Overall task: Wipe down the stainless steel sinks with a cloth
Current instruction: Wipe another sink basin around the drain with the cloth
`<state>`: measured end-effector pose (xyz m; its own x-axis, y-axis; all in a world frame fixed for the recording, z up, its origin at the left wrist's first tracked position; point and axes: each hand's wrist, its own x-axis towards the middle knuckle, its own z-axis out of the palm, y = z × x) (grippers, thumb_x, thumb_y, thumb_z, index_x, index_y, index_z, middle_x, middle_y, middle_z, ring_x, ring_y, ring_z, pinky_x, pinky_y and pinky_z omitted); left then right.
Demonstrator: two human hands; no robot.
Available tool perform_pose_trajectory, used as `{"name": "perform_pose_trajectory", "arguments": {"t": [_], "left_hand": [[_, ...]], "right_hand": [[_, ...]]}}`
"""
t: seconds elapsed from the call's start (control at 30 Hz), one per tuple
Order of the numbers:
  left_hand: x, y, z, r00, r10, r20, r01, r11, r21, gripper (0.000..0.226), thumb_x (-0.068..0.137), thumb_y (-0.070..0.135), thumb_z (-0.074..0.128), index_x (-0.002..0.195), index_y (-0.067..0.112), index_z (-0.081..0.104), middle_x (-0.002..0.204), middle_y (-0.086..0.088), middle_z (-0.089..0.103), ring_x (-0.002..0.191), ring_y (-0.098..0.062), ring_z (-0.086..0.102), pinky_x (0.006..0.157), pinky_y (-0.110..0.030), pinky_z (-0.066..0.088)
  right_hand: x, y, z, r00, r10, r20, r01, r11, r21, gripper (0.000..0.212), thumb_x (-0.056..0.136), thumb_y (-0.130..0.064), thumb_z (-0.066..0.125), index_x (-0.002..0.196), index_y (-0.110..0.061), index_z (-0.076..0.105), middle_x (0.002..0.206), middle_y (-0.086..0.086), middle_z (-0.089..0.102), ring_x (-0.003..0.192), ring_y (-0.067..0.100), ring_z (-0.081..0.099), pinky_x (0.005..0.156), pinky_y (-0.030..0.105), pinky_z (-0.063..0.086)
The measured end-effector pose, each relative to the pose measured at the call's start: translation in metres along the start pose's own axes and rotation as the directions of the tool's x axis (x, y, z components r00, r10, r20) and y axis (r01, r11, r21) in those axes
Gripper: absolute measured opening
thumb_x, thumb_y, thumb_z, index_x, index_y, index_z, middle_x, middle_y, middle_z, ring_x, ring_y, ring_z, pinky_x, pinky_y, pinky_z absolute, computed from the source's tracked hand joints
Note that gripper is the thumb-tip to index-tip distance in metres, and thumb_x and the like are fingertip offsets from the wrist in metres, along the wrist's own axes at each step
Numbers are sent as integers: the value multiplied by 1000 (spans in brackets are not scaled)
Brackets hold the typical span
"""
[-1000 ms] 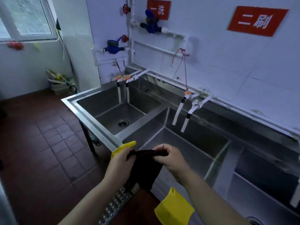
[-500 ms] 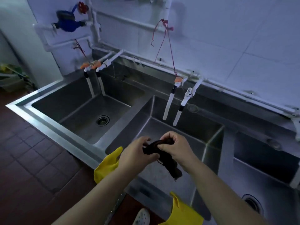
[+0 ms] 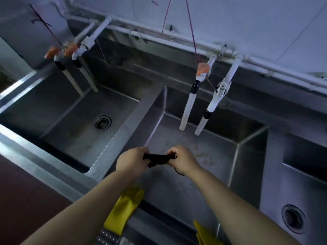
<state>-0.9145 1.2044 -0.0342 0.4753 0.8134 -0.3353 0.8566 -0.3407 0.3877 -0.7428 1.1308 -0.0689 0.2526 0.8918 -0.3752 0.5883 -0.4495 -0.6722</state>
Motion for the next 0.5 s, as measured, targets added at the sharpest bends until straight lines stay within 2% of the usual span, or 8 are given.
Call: {"name": "perform_pose_trajectory", "arguments": {"t": [0.1, 0.17, 0.23, 0.3, 0.37, 0.43, 0.5], "left_hand": [[18, -12, 18, 999, -52, 9, 52, 999, 5, 14, 82, 21, 57, 88, 31, 64, 71, 11, 60, 67, -10, 57, 50, -25, 39], [25, -19, 36, 994, -63, 84, 63, 998, 7, 15, 83, 25, 58, 93, 33, 66, 76, 11, 63, 69, -9, 59, 56, -26, 47], [30, -24, 62, 971, -21, 239, 8, 998, 56, 22, 84, 29, 60, 105, 32, 66, 95, 8, 66, 86, -14, 62, 71, -29, 51], [27, -26, 83, 914, 29, 404, -57, 997, 57, 28, 86, 30, 59, 114, 29, 64, 114, 4, 64, 105, -18, 59, 85, -28, 47], [28, -29, 100, 871, 58, 488, -66, 998, 0, 28, 90, 30, 55, 116, 30, 63, 118, 5, 64, 108, -16, 58, 84, -25, 45], [32, -33, 106, 898, 68, 435, -59, 998, -36, 30, 92, 28, 50, 120, 32, 60, 116, 5, 66, 105, -16, 60, 79, -25, 45], [43, -36, 101, 946, 109, 306, -109, 994, -17, 31, 93, 26, 48, 121, 31, 59, 116, 4, 66, 103, -20, 61, 79, -28, 47]], "right_hand": [[27, 18, 23, 999, 49, -3, -48, 995, 92, 20, 79, -15, 66, 81, -35, 64, 78, -19, 57, 73, 0, 54, 55, 12, 35], [36, 35, 40, 997, 81, 17, -82, 992, 101, 24, 79, -9, 64, 84, -32, 68, 82, -17, 60, 75, 1, 54, 55, 8, 33], [39, 58, 58, 991, 118, 59, -123, 989, 88, 26, 79, -3, 62, 92, -24, 72, 92, -5, 66, 84, 8, 58, 67, 13, 42], [31, 79, 68, 987, 102, 124, -107, 994, 32, 26, 80, 2, 61, 97, -14, 73, 102, 4, 68, 94, 16, 62, 79, 19, 44], [24, 104, 81, 969, 106, 223, -94, 994, -63, 24, 82, 2, 58, 99, -9, 72, 107, 11, 66, 100, 23, 61, 83, 22, 44], [18, 124, 90, 911, 203, 359, -130, 967, -218, 22, 84, -3, 53, 98, -10, 70, 107, 11, 65, 95, 27, 60, 82, 30, 48], [13, 139, 95, 845, 312, 435, -133, 909, -394, 23, 85, -6, 50, 99, -9, 67, 106, 12, 64, 88, 29, 60, 75, 34, 47]]}}
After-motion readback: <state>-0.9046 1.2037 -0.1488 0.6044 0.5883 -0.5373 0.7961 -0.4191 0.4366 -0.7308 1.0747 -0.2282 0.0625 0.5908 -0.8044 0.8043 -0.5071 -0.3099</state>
